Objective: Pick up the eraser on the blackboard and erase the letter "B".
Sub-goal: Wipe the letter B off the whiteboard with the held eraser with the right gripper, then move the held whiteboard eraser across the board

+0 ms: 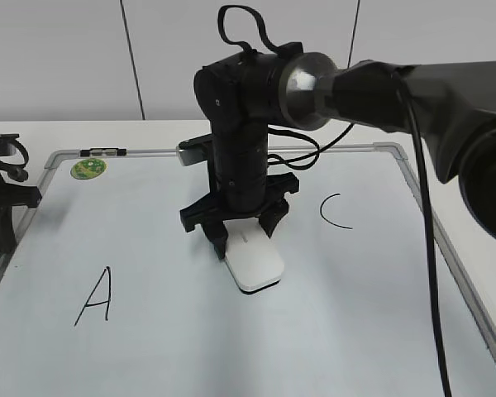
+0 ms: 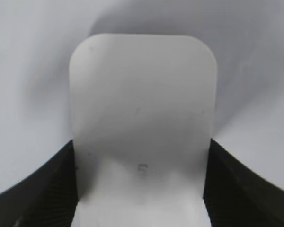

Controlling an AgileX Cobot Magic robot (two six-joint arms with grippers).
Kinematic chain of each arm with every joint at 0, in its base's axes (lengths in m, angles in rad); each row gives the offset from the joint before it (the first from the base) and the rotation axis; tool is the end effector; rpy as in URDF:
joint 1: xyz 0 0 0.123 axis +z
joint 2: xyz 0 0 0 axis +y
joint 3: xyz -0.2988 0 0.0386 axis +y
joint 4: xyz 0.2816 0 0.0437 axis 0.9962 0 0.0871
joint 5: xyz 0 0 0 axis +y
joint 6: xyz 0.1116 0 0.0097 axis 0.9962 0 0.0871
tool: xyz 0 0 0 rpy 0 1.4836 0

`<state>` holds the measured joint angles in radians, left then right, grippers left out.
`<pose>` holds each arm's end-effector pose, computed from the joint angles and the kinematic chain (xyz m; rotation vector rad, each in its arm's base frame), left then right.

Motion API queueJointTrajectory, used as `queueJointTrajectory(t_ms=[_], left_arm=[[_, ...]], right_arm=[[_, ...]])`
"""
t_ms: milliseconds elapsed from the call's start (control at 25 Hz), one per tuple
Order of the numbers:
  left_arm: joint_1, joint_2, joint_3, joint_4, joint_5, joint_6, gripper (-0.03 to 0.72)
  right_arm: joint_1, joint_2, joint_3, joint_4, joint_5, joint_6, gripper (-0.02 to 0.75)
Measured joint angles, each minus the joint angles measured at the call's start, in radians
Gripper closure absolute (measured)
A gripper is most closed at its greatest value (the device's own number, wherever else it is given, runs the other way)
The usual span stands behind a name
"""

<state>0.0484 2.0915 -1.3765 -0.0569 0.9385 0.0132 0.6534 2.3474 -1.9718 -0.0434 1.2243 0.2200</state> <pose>0.4237 0.0154 0.0995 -0.1077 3.1330 -0.0718 0.4168 0.3133 0.1347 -0.6807 2.9951 -0.0197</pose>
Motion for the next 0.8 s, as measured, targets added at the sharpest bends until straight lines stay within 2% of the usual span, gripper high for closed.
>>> queueJointTrajectory(t_ms=[160, 360, 640, 800], left_arm=[[0.0, 0.0, 0.0, 0.002, 0.0, 0.0, 0.669], [-0.001, 0.0, 0.0, 0.002, 0.0, -0.002, 0.669], [-0.001, 0.0, 0.0, 0.004, 0.0, -0.002, 0.669], [-0.001, 0.0, 0.0, 0.006, 0.0, -0.002, 0.669]], right_arm=[[-0.022, -0.049, 0.014, -0.104, 0.0, 0.022, 0.218], [-0.096, -0.18, 0.052, -0.142, 0.0, 0.065, 0.218], [-0.31, -0.302, 0.269, -0.168, -0.002, 0.105, 0.218], [-0.39, -0.324, 0.291, -0.125, 0.0, 0.06, 0.218]])
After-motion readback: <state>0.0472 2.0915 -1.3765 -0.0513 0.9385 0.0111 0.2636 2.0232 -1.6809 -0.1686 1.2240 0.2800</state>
